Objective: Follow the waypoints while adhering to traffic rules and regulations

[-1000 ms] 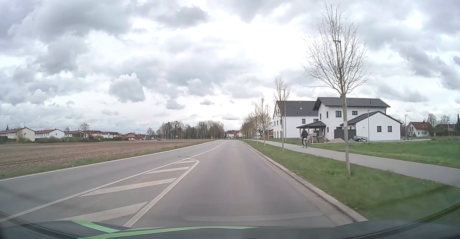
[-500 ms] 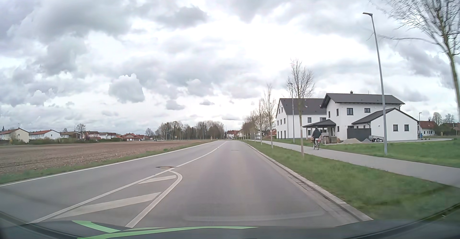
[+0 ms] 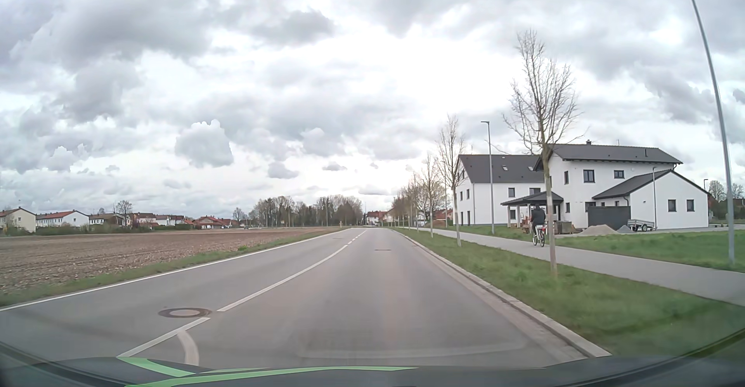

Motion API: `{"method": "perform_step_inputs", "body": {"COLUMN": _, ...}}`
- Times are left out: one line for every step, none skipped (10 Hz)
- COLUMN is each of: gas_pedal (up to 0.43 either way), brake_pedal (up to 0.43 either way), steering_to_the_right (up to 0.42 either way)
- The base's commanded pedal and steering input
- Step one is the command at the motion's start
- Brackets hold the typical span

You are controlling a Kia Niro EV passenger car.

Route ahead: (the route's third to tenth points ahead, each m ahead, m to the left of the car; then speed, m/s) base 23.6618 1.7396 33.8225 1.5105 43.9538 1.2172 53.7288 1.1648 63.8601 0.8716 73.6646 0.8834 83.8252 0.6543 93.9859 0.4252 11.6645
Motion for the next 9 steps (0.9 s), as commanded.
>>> {"method": "perform_step_inputs", "body": {"gas_pedal": 0.150, "brake_pedal": 0.000, "steering_to_the_right": 0.006}}
{"method": "perform_step_inputs", "body": {"gas_pedal": 0.150, "brake_pedal": 0.000, "steering_to_the_right": 0.006}}
{"method": "perform_step_inputs", "body": {"gas_pedal": 0.150, "brake_pedal": 0.000, "steering_to_the_right": 0.006}}
{"method": "perform_step_inputs", "body": {"gas_pedal": 0.150, "brake_pedal": 0.000, "steering_to_the_right": 0.006}}
{"method": "perform_step_inputs", "body": {"gas_pedal": 0.150, "brake_pedal": 0.000, "steering_to_the_right": 0.006}}
{"method": "perform_step_inputs", "body": {"gas_pedal": 0.150, "brake_pedal": 0.000, "steering_to_the_right": 0.006}}
{"method": "perform_step_inputs", "body": {"gas_pedal": 0.138, "brake_pedal": 0.000, "steering_to_the_right": 0.006}}
{"method": "perform_step_inputs", "body": {"gas_pedal": 0.138, "brake_pedal": 0.000, "steering_to_the_right": 0.005}}
{"method": "perform_step_inputs", "body": {"gas_pedal": 0.138, "brake_pedal": 0.000, "steering_to_the_right": 0.005}}
